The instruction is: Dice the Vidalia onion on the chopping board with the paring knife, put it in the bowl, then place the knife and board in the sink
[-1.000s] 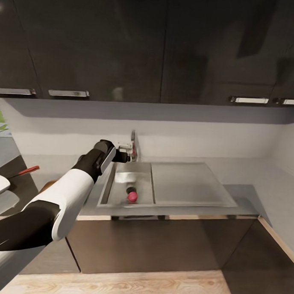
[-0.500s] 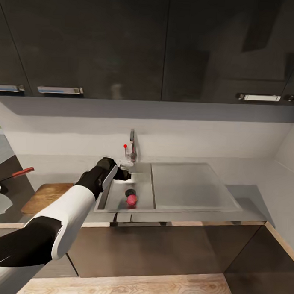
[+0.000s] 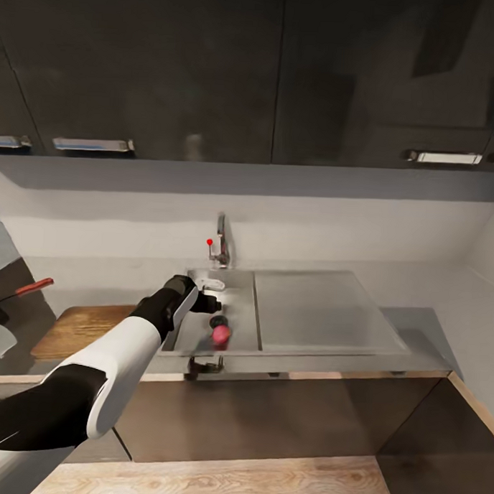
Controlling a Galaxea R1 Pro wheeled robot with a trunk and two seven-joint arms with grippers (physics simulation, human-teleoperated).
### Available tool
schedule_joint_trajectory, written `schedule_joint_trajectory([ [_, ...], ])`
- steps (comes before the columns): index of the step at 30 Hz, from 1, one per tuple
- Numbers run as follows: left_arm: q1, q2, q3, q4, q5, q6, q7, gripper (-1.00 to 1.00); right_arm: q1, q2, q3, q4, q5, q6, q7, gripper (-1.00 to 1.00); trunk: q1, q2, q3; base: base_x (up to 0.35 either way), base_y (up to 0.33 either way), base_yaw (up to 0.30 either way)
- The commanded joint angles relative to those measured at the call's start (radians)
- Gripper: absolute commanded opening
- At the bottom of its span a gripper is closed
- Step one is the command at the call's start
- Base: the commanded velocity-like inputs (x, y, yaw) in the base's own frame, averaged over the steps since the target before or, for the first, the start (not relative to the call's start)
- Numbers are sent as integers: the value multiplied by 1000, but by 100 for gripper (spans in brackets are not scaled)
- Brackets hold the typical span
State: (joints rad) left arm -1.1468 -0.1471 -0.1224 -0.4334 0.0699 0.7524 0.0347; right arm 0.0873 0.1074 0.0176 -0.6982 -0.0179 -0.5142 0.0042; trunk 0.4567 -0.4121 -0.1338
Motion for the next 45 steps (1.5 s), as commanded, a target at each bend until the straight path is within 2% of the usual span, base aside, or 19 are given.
schedule_joint_trajectory([
  [1, -1, 0, -6, 0, 7, 4, 4, 100, 0, 0, 1, -1, -2, -1, 0, 100, 1, -2, -3, 223, -77, 0],
  [16, -1, -5, -6, 50, 8, 0, -1, 100, 0, 0, 1, -1, -2, -1, 0, 100, 1, -2, -27, 238, -128, 0],
  [27, 6, -5, -5, 92, 8, -45, -20, 100, 0, 0, 1, -1, -2, -1, 0, 100, 1, -2, -44, 22, -16, 0],
  [29, 7, -4, -5, 129, 8, -50, -21, 100, 0, 0, 1, -1, -2, -1, 0, 100, 1, -2, -48, 0, 0, 0],
  [34, 7, -2, -4, 157, 10, -75, -21, 100, 0, 0, 1, -1, -2, -1, 0, 100, 1, -2, -55, 0, 0, 0],
  [45, 7, -1, -3, 169, 9, -82, -21, 100, 0, 0, 1, -1, -2, -1, 0, 100, 1, -2, -73, 0, 0, 0],
])
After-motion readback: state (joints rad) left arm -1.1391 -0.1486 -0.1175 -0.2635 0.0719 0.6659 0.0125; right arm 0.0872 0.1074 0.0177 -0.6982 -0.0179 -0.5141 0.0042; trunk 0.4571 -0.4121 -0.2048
